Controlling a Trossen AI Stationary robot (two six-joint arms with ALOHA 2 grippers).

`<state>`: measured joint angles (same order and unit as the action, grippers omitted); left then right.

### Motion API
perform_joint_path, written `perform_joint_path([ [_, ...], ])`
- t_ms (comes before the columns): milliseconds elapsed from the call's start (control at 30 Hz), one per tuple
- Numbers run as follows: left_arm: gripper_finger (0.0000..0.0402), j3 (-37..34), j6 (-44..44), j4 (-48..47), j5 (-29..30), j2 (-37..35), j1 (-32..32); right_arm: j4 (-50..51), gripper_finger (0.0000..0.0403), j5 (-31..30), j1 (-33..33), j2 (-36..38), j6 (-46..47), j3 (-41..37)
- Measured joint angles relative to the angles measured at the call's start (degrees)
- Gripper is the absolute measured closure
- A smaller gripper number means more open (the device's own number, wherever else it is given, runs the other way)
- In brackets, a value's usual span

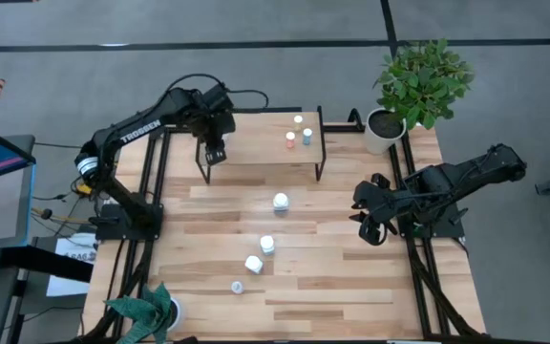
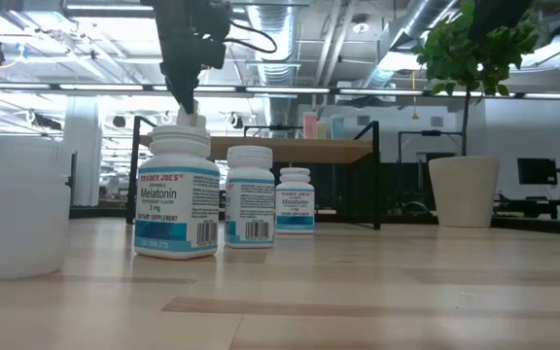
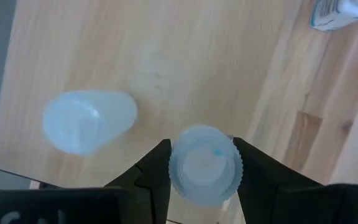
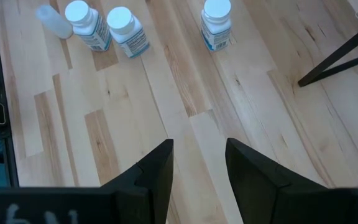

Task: Pick and place medicine bottles onto shelf by color
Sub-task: Put the top transparent pill bottle on the shelf, then put the transparent pill bottle on the shelf

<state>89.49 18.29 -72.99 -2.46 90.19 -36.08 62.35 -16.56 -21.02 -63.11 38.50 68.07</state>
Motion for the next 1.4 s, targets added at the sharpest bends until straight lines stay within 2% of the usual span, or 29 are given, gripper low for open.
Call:
perform_joint_path([
  [200,0.0281,0.00,1.07,1.63,-1.87,-0.04,-2.57,0.20,0.0234,0.00,-0.02,0.00,0.00,0.00],
  [433,0.0281,0.00,1.67,1.73,-1.01,-0.04,-2.90,0.20,0.0234,0.00,-0.01,0.00,0.01,0.00],
  [567,0.0279,0.00,1.87,1.97,1.93,-0.04,-2.70,0.17,0.0234,0.00,0.00,0.00,0.02,0.00],
  [1000,0.0228,0.00,0.52,1.98,2.78,-0.04,-2.52,0.18,0.0234,0.00,0.00,0.00,0.04,0.00],
  [1400,0.0221,0.00,1.50,1.96,3.15,-0.07,-2.55,0.20,0.0234,0.05,0.00,0.00,0.04,0.00],
])
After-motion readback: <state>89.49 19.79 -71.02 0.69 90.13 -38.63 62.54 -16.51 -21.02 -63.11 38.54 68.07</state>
